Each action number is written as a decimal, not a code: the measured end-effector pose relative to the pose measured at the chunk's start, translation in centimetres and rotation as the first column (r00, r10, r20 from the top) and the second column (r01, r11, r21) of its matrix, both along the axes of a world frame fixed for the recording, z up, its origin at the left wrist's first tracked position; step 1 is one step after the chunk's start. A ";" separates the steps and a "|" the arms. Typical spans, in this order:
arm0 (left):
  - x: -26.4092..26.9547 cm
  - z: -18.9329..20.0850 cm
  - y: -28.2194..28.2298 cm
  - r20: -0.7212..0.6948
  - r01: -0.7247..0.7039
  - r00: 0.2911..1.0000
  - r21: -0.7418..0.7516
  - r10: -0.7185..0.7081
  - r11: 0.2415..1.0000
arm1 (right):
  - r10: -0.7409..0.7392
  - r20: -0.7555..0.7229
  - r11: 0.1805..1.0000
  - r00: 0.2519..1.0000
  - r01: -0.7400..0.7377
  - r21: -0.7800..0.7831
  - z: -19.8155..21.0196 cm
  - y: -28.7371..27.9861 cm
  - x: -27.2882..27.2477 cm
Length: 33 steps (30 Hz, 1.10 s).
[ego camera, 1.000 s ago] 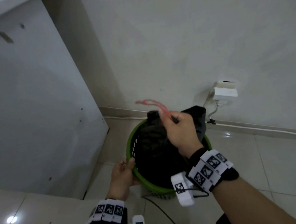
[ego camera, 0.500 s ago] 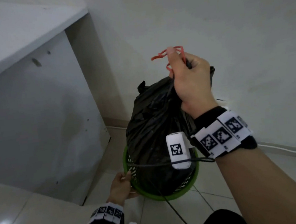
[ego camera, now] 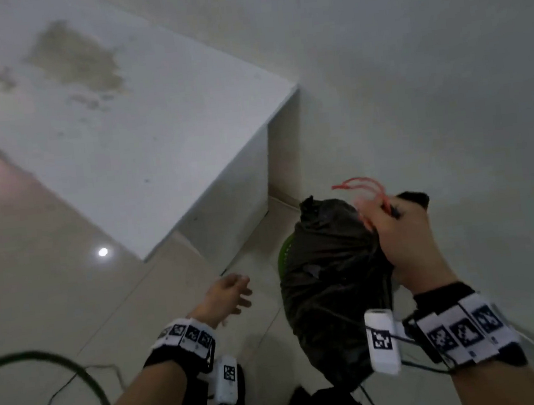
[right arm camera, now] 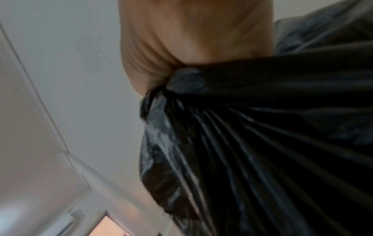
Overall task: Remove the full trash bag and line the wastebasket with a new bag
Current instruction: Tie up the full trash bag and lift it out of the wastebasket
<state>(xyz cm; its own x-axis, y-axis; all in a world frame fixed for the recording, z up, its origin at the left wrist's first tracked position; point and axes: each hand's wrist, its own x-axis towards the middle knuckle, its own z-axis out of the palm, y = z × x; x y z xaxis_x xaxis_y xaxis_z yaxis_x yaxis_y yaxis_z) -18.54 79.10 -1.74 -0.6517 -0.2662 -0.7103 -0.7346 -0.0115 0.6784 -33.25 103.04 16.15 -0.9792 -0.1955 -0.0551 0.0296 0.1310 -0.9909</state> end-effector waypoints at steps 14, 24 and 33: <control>26.4 6.8 -13.2 0.210 -0.443 0.866 -0.100 0.455 0.891 | 0.585 0.298 0.759 0.754 -0.638 0.126 -0.3 -16.9 14.6; 38.1 4.2 -29.2 0.345 -0.409 0.848 -0.060 0.403 0.911 | 0.646 0.402 0.581 0.650 -0.759 0.293 -4.7 -36.5 20.4; 27.6 13.6 -53.5 -0.171 -0.603 0.788 -0.017 0.592 0.798 | 0.746 0.322 0.499 0.582 -0.810 0.308 -5.3 -61.1 23.3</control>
